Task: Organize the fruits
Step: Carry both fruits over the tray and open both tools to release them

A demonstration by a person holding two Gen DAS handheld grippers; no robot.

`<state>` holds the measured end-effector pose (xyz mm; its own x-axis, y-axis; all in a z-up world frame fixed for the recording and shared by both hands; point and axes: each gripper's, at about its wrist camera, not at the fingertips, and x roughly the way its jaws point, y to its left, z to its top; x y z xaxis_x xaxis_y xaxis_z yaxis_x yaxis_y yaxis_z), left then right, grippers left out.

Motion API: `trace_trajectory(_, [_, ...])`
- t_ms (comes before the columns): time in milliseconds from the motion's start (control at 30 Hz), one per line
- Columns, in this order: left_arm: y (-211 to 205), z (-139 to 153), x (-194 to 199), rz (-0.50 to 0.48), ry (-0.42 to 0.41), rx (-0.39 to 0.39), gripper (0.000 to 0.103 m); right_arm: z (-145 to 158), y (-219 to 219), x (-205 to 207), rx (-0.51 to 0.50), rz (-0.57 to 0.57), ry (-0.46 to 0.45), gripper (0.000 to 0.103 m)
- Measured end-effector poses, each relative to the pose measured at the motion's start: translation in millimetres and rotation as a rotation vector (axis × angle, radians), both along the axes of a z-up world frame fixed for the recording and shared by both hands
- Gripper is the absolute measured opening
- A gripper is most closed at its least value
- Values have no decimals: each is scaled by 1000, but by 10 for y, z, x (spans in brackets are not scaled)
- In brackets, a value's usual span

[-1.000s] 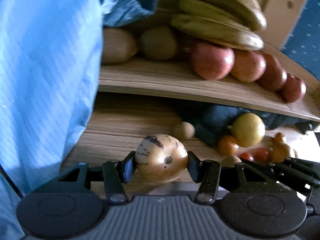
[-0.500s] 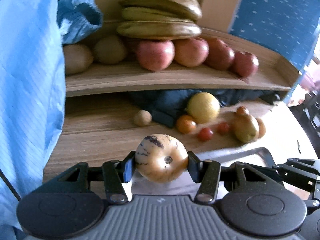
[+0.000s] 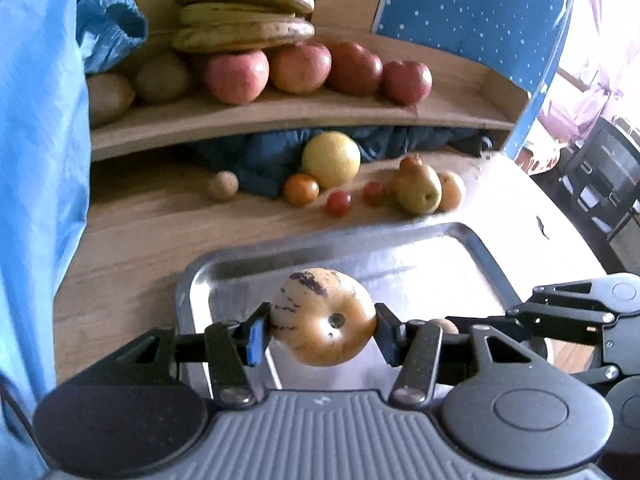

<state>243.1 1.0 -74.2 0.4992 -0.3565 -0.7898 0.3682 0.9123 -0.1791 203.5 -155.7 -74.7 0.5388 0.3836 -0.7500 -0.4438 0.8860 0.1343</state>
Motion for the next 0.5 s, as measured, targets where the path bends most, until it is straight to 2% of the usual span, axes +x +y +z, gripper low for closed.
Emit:
trace_trajectory(167, [55, -46, -204, -16, 12, 13, 58, -4, 15, -154, 3, 49, 27, 29])
trace_trajectory(500, [181, -168, -524, 18, 50, 51, 58, -134, 105, -384, -17, 103, 72, 30])
